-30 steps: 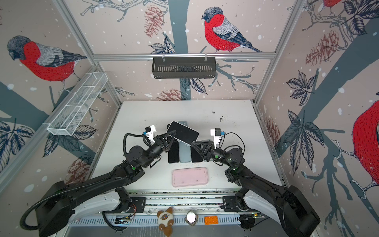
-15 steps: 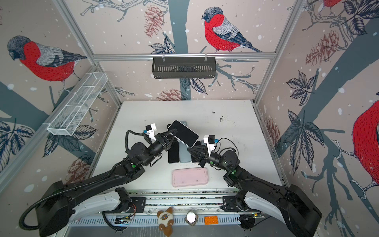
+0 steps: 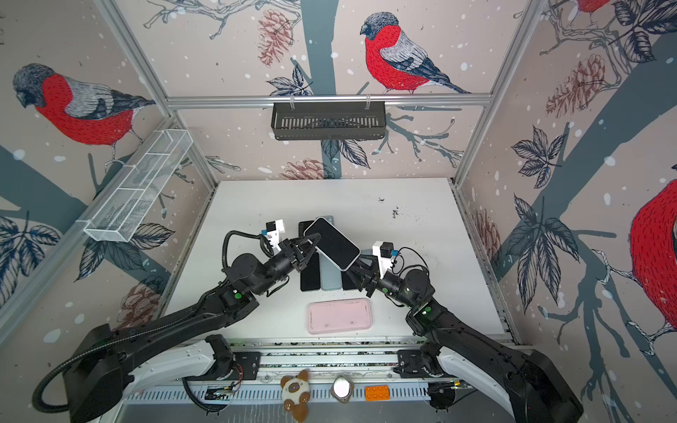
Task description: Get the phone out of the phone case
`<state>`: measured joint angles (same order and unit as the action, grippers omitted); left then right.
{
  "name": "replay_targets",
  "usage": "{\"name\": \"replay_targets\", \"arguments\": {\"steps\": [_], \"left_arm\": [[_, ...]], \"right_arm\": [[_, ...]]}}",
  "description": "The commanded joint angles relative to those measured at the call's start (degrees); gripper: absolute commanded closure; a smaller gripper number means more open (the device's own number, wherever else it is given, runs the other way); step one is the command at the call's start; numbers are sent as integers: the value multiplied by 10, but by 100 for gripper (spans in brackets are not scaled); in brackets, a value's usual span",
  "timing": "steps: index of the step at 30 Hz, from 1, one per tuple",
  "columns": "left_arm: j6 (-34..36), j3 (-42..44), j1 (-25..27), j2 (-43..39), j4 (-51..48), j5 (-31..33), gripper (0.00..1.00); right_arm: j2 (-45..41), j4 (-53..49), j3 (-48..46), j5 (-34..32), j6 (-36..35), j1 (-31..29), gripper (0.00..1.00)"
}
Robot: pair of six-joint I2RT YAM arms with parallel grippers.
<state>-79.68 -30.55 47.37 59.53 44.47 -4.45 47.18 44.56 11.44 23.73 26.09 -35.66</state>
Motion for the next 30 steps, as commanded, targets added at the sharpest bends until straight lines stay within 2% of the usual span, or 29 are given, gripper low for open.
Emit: {"name": "replay_targets", "arguments": {"steps": [1,5,8,10,12,16,18,20,22,25,28,30], "left_arm": [[-10,7,-10,-9,52,-21,100],[-5,15,-25,-1,78,-58,100],[15,19,-30,7,101,-69,100],[43,13,-33,22,136,-92,100],[111,-27,-36,38,114,-148,100],[295,-141,-36,32,-95,-220,100],[400,-215,-36,35,-252,-233,100],[496,-288,-37,50,-394,-231,100],[583,-345,-37,69,-497,-243,100],[688,-403,-37,88,-598,-258,100],[768,-426,-36,89,-634,-283,100],[807,-431,-36,86,-643,-305,100]], "right_arm": [[-22,-31,-2,29,72,50,35],[-61,-15,8,111,177,118,30],[-74,10,29,141,239,128,29],[-67,17,44,158,265,127,30],[-63,0,64,171,264,127,31],[-84,-157,113,166,145,128,34],[-109,-230,130,163,76,128,34],[-130,-267,136,170,27,124,34],[-147,-277,132,173,-16,115,34],[-162,-268,120,159,-99,75,35],[-163,-311,130,94,-240,-9,37],[-139,-359,157,55,-302,-45,38]]}}
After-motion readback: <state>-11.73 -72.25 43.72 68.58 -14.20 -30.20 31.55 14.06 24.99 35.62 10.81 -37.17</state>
